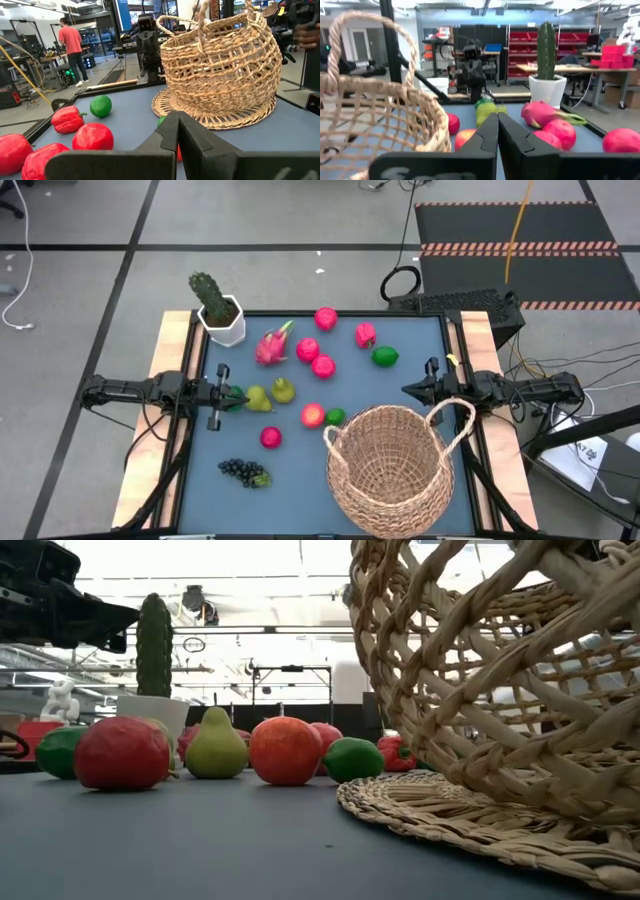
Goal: Build produce basket
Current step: Adjust the brown basket on the brown placemat
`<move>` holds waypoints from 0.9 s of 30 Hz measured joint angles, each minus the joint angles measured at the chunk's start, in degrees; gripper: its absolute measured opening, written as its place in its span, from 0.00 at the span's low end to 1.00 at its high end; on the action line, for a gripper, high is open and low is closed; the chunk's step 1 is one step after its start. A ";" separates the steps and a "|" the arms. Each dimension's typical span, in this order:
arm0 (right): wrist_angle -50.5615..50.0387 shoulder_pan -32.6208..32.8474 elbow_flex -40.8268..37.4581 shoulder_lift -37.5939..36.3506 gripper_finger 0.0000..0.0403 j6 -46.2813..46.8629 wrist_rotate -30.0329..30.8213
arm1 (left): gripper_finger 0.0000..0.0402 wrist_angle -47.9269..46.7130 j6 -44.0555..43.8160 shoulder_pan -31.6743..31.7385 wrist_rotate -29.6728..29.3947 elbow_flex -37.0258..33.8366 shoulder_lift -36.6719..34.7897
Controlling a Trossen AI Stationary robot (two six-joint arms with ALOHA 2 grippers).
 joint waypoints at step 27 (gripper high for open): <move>-39.73 0.00 58.84 32.44 0.00 2.80 1.55 | 0.02 0.55 0.02 0.01 -0.02 -0.02 0.00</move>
